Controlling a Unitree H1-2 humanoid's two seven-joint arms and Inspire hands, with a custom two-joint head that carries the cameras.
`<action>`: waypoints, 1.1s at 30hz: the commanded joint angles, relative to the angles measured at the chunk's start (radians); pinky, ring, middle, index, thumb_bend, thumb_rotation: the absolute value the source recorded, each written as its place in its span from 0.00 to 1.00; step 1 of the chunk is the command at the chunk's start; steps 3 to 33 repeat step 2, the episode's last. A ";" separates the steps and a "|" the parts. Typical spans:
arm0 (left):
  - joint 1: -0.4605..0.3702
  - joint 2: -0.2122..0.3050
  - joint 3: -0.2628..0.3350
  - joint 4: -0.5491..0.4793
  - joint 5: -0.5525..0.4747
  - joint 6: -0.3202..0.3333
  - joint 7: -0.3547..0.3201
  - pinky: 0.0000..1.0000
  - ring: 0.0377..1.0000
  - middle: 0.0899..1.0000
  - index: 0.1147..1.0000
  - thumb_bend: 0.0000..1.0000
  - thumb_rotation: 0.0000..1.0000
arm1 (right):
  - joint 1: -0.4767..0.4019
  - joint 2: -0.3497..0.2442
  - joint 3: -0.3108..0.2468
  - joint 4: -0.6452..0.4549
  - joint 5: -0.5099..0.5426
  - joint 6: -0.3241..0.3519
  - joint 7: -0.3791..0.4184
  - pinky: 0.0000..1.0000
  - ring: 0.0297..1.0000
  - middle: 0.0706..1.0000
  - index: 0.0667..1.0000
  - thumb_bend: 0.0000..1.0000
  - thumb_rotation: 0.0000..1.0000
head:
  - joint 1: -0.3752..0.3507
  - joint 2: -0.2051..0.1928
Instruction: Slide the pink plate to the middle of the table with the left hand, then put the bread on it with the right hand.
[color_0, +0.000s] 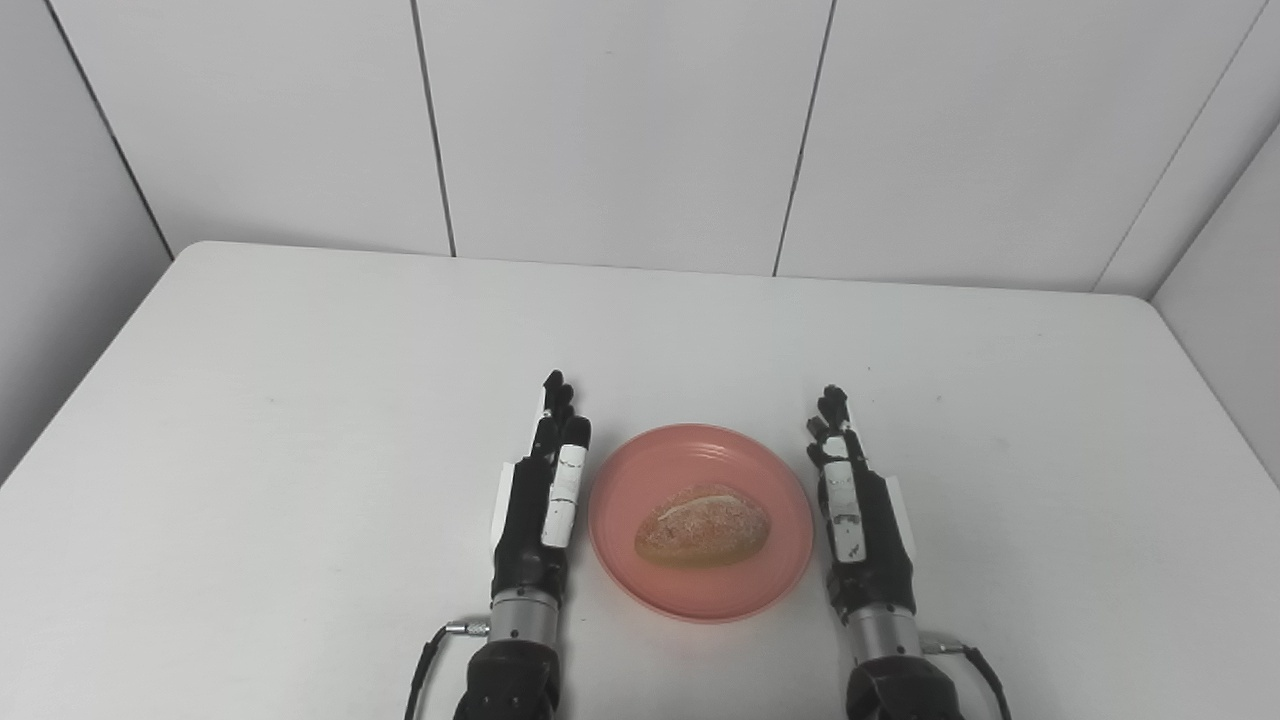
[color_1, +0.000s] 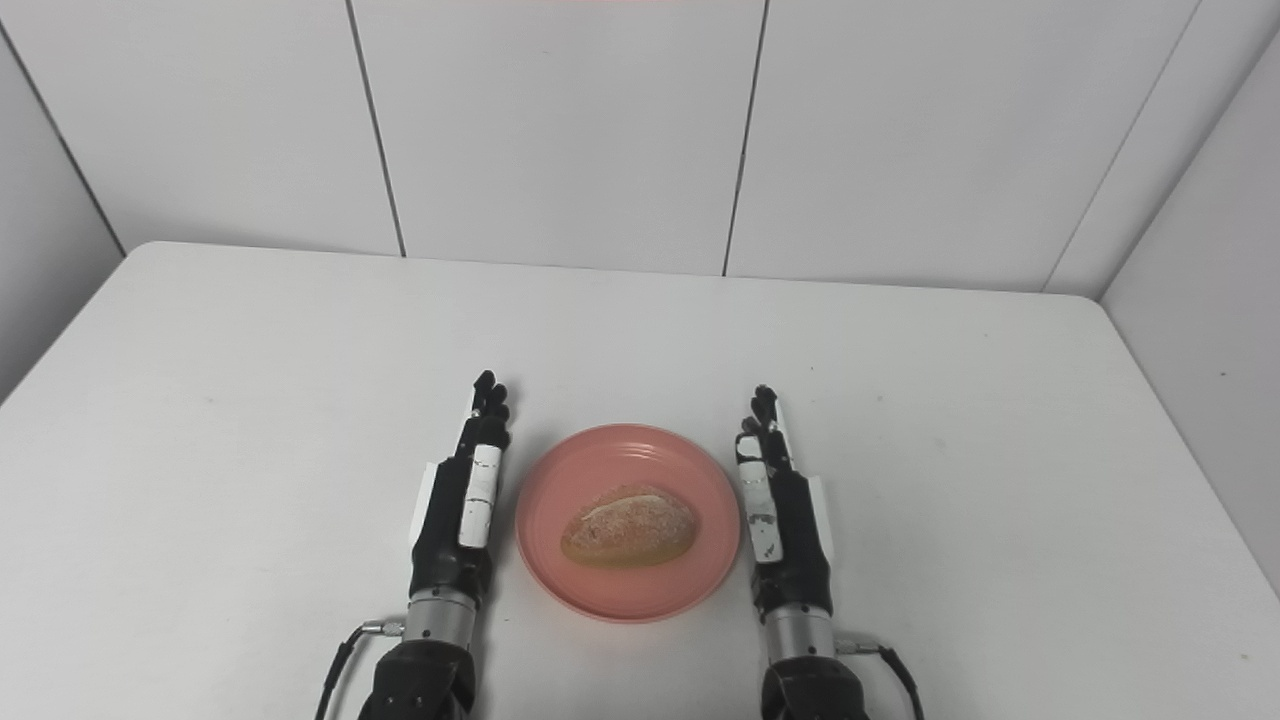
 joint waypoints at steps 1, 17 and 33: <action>-0.014 -0.015 -0.004 0.006 0.006 -0.012 0.010 1.00 1.00 1.00 1.00 0.76 1.00 | 0.027 0.001 -0.004 0.019 0.000 -0.007 -0.006 1.00 0.98 0.99 0.98 0.90 1.00 | 0.001 -0.001; -0.014 -0.016 -0.004 0.006 0.008 -0.011 0.011 1.00 1.00 1.00 1.00 0.76 1.00 | 0.027 0.000 -0.004 0.020 -0.001 -0.008 -0.006 1.00 0.98 0.99 0.98 0.90 1.00 | 0.001 0.000; -0.014 -0.016 -0.004 0.006 0.008 -0.011 0.011 1.00 1.00 1.00 1.00 0.76 1.00 | 0.027 0.000 -0.004 0.020 -0.001 -0.008 -0.006 1.00 0.98 0.99 0.98 0.90 1.00 | 0.001 0.000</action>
